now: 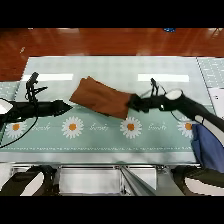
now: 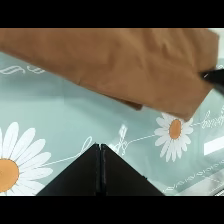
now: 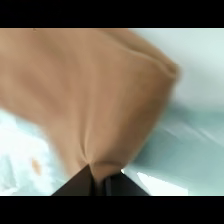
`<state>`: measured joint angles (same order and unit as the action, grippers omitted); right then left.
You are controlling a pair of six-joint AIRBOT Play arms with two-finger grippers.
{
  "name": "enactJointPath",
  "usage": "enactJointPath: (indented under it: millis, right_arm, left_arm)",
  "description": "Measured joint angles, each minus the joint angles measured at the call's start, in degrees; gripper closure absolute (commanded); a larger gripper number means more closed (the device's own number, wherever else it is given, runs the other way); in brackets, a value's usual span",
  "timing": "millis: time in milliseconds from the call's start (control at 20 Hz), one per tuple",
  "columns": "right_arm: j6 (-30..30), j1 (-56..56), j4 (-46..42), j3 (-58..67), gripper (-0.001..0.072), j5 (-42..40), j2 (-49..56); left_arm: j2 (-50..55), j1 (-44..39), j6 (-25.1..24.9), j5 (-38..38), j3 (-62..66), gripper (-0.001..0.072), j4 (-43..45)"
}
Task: Fold the shirts.
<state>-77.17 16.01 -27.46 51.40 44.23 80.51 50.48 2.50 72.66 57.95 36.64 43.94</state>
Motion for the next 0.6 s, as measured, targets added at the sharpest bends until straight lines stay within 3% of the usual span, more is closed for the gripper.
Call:
enactJointPath:
  millis: [300, 600]
  right_arm:
    - [-7.37, -0.63, -14.91, 26.84, 0.069, 10.88, 0.61]
    - [-14.91, -9.88, -24.2, 45.83, 0.069, 23.17, -0.66]
  left_arm:
    - [0.0, 0.0, 0.0, 0.33, 0.0, 0.0689, 0.0]
    - [0.0, 0.0, 0.0, 0.83, -0.02, 0.0688, 0.02]
